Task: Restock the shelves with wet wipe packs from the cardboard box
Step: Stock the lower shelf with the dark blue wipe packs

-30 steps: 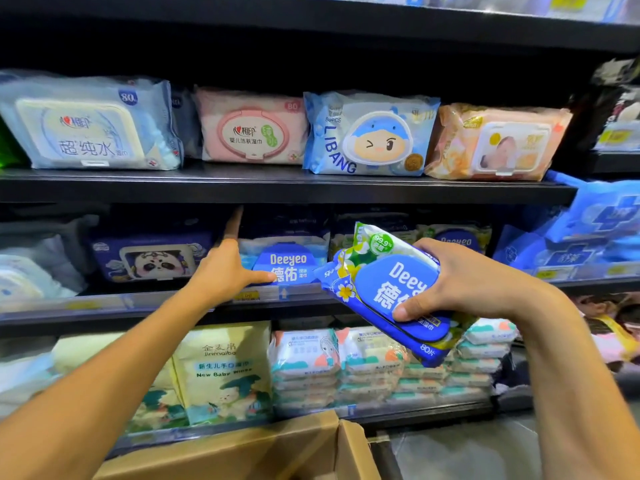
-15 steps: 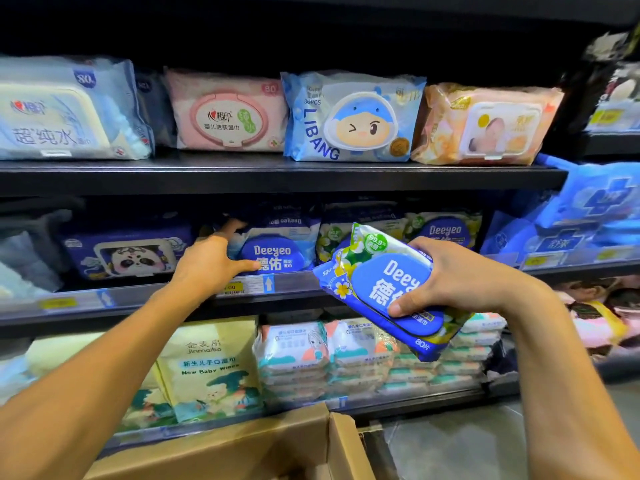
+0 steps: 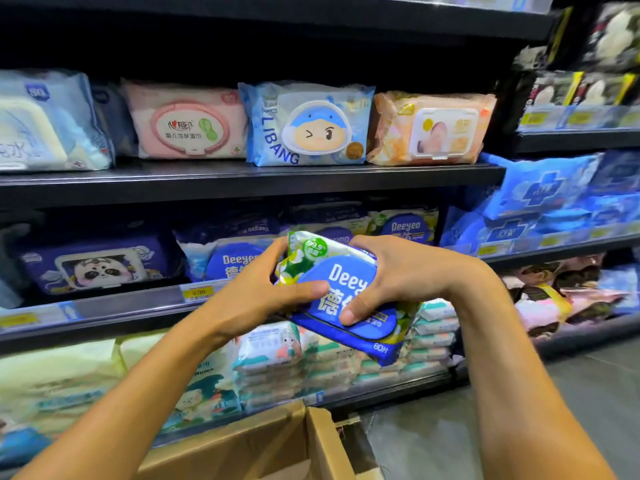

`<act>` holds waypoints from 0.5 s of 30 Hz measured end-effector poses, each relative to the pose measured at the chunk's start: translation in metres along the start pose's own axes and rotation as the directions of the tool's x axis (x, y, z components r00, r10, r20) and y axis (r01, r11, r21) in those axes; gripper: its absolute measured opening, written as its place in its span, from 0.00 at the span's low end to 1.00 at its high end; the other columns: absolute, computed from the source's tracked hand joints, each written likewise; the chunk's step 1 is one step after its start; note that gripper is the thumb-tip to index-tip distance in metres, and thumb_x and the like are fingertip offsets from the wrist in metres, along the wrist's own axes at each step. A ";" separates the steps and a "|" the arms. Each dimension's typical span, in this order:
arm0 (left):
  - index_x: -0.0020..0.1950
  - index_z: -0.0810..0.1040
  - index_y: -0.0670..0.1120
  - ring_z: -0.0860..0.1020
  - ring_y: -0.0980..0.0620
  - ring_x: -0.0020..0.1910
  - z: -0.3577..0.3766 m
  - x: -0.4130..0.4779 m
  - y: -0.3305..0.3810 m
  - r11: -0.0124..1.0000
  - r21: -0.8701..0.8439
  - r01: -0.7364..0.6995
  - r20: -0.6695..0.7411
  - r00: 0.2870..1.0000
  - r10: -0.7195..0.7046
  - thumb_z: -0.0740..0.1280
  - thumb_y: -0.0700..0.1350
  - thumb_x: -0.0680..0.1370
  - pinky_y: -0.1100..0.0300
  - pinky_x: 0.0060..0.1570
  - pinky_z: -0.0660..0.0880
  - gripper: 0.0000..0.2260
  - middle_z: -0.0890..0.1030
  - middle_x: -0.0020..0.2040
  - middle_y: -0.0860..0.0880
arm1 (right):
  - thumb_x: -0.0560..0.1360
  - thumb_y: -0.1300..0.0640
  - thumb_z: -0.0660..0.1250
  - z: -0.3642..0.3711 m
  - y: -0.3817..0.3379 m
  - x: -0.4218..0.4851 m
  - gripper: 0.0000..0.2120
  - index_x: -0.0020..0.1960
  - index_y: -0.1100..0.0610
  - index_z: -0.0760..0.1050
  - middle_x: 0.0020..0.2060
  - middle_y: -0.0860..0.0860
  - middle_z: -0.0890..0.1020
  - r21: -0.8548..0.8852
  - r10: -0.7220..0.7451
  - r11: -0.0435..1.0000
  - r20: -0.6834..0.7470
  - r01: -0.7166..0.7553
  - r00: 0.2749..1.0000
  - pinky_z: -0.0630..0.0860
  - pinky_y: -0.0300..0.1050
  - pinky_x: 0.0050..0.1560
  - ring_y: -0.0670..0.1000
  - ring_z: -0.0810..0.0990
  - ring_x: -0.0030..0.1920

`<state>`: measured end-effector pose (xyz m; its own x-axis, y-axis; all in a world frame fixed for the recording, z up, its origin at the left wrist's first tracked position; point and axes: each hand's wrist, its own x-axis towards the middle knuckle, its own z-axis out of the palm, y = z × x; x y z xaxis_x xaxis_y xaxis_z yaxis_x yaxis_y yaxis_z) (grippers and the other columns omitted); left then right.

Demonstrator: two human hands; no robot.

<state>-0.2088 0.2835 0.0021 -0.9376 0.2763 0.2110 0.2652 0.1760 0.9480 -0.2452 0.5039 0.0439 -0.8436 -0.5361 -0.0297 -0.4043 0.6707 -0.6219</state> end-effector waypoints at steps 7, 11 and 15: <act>0.60 0.78 0.51 0.85 0.49 0.45 0.031 0.019 -0.010 0.988 -0.151 0.041 -0.182 0.981 -0.069 0.80 0.50 0.63 0.50 0.41 0.83 0.27 0.86 0.52 0.49 | 0.66 0.50 0.83 -0.021 0.037 -0.008 0.22 0.58 0.47 0.81 0.51 0.45 0.86 0.155 -0.020 0.986 -0.237 0.059 0.971 0.79 0.35 0.50 0.42 0.83 0.49; 0.58 0.78 0.49 0.85 0.53 0.41 0.046 0.044 -0.011 0.960 -0.274 0.056 -0.325 0.934 -0.147 0.78 0.44 0.70 0.56 0.38 0.82 0.18 0.87 0.50 0.50 | 0.65 0.41 0.79 -0.043 0.089 -0.022 0.31 0.65 0.45 0.76 0.53 0.50 0.85 0.385 0.216 0.921 -0.379 -0.059 0.900 0.79 0.38 0.47 0.45 0.82 0.51; 0.62 0.76 0.47 0.85 0.47 0.44 0.053 0.059 -0.007 0.926 -0.362 0.105 -0.313 0.922 -0.227 0.75 0.47 0.74 0.42 0.47 0.83 0.19 0.86 0.55 0.46 | 0.60 0.45 0.84 -0.027 0.121 -0.021 0.38 0.66 0.40 0.73 0.56 0.48 0.87 0.610 0.198 0.788 -0.126 -0.081 0.972 0.78 0.56 0.58 0.54 0.84 0.60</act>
<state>-0.2544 0.3488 -0.0050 -0.9952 -0.0814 0.0543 0.0661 -0.1506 0.9864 -0.2857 0.6105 -0.0102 -0.9446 -0.3240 -0.0532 -0.0347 0.2596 -0.9651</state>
